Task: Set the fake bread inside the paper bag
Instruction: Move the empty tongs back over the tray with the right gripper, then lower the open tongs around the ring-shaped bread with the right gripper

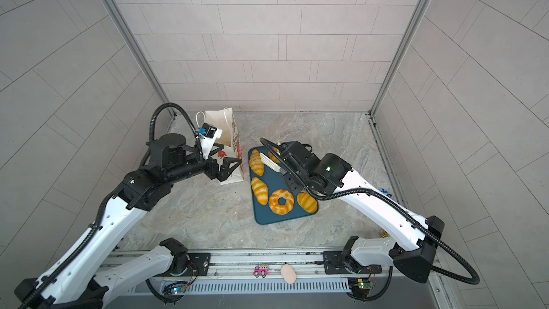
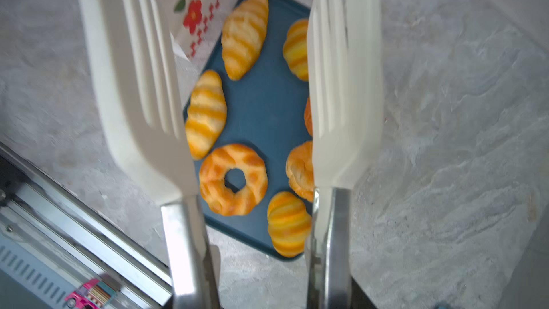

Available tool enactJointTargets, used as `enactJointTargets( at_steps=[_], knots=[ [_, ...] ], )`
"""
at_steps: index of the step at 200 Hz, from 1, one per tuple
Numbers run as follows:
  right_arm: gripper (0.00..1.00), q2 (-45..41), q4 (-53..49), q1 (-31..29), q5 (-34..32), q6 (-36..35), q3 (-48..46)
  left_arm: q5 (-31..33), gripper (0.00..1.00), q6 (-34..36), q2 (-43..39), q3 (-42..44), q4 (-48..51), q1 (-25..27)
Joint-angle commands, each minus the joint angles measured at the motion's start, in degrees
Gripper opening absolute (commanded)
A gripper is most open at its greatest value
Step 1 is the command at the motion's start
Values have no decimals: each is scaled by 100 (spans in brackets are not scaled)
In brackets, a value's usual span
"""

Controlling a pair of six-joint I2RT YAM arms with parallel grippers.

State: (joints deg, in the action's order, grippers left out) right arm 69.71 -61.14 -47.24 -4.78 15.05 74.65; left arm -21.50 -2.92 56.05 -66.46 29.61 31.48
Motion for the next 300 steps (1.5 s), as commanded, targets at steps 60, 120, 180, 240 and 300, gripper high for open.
enactJointTargets(
  at_steps=[60,120,180,240,300],
  knots=[
    [58,-1020,550,35,9,542,-1583,-970,100,162,753,29,-1442,602],
    [57,-383,373,32,21,623,-1594,-1158,100,-147,1016,243,-2108,596],
    [56,472,-208,40,132,729,-1410,-805,100,-185,975,393,-2108,488],
    [53,910,-255,143,473,670,-1432,-680,100,-297,752,513,-1989,148],
    [49,1325,-467,180,499,530,-1189,-782,100,-179,669,541,-1828,112]
  ],
)
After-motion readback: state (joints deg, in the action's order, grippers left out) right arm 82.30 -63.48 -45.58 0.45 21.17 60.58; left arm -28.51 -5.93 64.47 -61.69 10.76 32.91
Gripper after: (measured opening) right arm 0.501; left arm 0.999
